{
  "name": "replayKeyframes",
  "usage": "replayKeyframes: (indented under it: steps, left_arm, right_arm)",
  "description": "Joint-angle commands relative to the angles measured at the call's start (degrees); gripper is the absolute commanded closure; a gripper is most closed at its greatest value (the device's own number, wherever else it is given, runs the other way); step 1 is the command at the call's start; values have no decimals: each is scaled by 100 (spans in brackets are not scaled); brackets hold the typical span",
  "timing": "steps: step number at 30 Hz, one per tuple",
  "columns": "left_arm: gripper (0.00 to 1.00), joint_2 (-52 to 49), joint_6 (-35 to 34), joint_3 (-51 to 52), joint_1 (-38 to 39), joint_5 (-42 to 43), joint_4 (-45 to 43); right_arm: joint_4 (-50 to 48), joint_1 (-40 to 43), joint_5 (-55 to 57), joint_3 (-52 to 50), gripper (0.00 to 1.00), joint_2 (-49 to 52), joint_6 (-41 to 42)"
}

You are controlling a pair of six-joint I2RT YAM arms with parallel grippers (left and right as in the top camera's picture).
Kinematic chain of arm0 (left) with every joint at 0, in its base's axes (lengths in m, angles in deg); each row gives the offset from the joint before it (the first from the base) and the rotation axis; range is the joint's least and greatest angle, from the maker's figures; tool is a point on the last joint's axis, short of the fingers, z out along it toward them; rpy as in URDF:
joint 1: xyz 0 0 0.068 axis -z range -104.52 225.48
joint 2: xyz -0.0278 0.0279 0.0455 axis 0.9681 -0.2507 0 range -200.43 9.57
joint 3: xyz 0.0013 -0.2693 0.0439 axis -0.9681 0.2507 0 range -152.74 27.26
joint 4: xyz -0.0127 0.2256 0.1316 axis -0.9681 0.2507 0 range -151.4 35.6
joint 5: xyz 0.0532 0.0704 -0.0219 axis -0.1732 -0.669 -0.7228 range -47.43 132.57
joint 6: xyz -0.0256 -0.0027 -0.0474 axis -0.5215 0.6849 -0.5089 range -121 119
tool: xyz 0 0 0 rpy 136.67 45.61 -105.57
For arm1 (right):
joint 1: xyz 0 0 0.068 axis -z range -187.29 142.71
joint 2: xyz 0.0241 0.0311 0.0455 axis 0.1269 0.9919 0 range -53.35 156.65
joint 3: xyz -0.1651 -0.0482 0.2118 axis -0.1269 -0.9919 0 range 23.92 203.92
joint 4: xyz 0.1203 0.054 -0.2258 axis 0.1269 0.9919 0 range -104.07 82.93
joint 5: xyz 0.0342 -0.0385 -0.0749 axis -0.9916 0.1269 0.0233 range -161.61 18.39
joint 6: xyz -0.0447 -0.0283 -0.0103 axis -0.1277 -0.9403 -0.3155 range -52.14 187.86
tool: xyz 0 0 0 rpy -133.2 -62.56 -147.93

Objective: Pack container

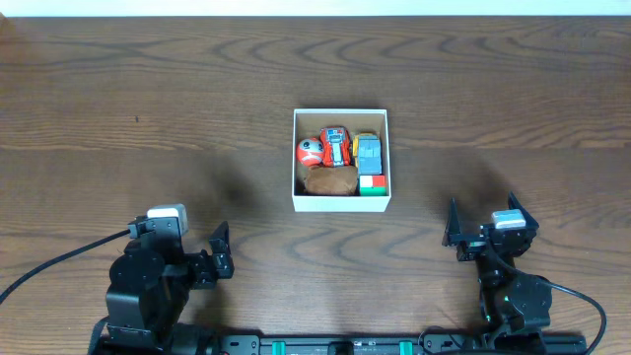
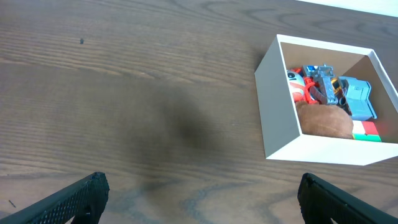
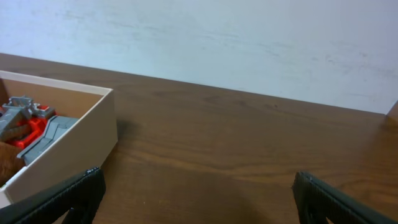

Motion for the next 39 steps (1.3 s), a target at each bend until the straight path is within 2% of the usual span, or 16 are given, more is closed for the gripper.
replayKeyframes:
  steps: [1,16,20,26,28,34,39]
  left_arm:
    - [2,24,-9,22,11,-90,-11]
    - [2,24,-11,22,11,-90,-11]
    - [2,26,101,42,9,-175,238]
    - [2,446,127,697,-323,-160,295]
    - [2,743,184,1021,-352,-179,120]
    - [2,1672,911,1891,-350,-179,-957]
    - [2,1930,1803,2649,-350,-177,-2549]
  right_arm:
    - [13,76,-46,-20,1,-35,-98]
    - [13,76,-46,-20,1,-35,-98]
    - [13,76,-46,-20,1,-35,-98]
    - [13,76,-46,-20,1,-35,-98]
    - [13,76,-46,-20,1,-35,-98]
    - [13,76,-46,-20,1,-35,-98]
    - [13,76,-46,-20,1,-35,-98]
